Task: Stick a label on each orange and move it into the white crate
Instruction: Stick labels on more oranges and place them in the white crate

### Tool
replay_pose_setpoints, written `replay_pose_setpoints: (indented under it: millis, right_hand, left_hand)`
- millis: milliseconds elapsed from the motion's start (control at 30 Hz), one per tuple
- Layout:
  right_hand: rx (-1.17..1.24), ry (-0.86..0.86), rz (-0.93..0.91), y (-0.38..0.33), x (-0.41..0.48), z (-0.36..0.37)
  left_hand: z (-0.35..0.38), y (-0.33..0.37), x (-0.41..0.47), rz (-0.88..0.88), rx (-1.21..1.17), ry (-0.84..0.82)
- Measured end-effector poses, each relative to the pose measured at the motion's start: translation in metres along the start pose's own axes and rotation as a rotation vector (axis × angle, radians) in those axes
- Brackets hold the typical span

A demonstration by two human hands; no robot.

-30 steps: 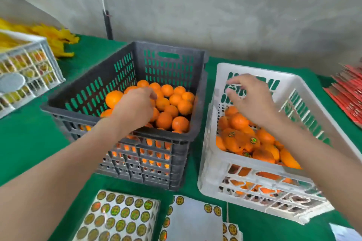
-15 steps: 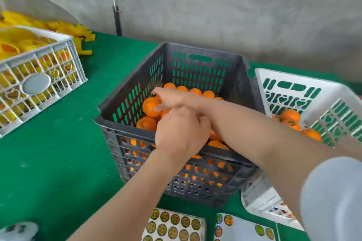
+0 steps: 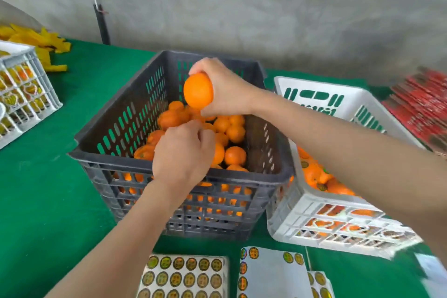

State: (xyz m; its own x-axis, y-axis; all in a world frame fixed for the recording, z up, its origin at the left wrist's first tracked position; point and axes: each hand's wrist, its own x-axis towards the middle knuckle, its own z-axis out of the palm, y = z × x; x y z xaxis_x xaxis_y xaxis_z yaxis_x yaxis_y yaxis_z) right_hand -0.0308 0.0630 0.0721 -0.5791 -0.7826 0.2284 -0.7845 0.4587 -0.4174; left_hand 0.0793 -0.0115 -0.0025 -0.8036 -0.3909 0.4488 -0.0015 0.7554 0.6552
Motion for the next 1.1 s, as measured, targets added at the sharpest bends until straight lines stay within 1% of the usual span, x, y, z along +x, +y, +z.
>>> replay_pose_setpoints:
  millis: [133, 200, 267, 300, 367, 433, 467, 500, 533, 600, 633, 667, 700, 767, 833, 900, 967, 1033, 1100]
  right_hand:
    - [0.223, 0.182, 0.031, 0.017, -0.101, -0.037]
    - [0.322, 0.198, 0.088, 0.013, -0.152, -0.039]
    - [0.364, 0.201, 0.144, 0.013, -0.195, -0.034]
    - [0.385, 0.208, 0.157, 0.013, -0.215, -0.030]
    - [0.410, 0.222, 0.201, 0.016, -0.247, -0.020]
    - [0.448, 0.231, 0.240, 0.021, -0.273, -0.010]
    - [0.464, 0.233, 0.262, 0.023, -0.284, -0.005]
    - [0.484, 0.240, 0.280, 0.027, -0.294, 0.000]
    - [0.503, 0.257, 0.298, 0.029, -0.302, 0.006]
    - [0.562, 0.297, 0.351, 0.035, -0.315, 0.020]
    - [0.593, 0.297, 0.373, 0.040, -0.320, 0.029]
    - [0.615, 0.272, 0.387, 0.045, -0.324, 0.038]
    - [0.637, 0.218, 0.396, 0.051, -0.328, 0.047]
    - [0.622, 0.078, 0.452, 0.069, -0.335, 0.065]
    - [0.471, -0.031, 0.595, 0.094, -0.345, 0.082]
    - [0.257, -0.121, 0.720, 0.113, -0.353, 0.097]
    - [0.138, -0.183, 0.780, 0.124, -0.355, 0.115]
    - [0.055, -0.246, 0.822, 0.122, -0.349, 0.127]
    - [-0.046, -0.293, 0.809, 0.119, -0.344, 0.136]
  left_hand:
    - [-0.002, 0.000, -0.006, 0.084, 0.012, 0.019]
    - [-0.002, 0.008, -0.008, 0.132, -0.011, 0.042]
    - [0.002, 0.027, -0.019, 0.206, -0.097, 0.055]
    - [0.006, 0.039, -0.029, 0.244, -0.150, 0.030]
    - [0.016, 0.065, -0.056, 0.297, -0.273, -0.074]
    - [0.026, 0.087, -0.087, 0.297, -0.387, -0.199]
    - [0.032, 0.095, -0.102, 0.261, -0.438, -0.267]
    - [0.038, 0.100, -0.115, 0.188, -0.496, -0.352]
    - [0.045, 0.104, -0.127, 0.069, -0.567, -0.460]
    - [0.064, 0.106, -0.148, -0.260, -0.764, -0.729]
    - [0.073, 0.105, -0.156, -0.414, -0.863, -0.827]
    - [0.080, 0.102, -0.163, -0.529, -0.936, -0.860]
    - [0.086, 0.096, -0.168, -0.608, -0.972, -0.841]
    - [0.092, 0.079, -0.175, -0.708, -0.938, -0.726]
    - [0.094, 0.056, -0.180, -0.813, -0.849, -0.611]
    - [0.094, 0.033, -0.187, -0.931, -0.798, -0.552]
    - [0.095, 0.018, -0.195, -0.985, -0.758, -0.559]
    - [0.097, 0.010, -0.205, -1.011, -0.744, -0.599]
    - [0.100, 0.008, -0.214, -1.047, -0.755, -0.621]
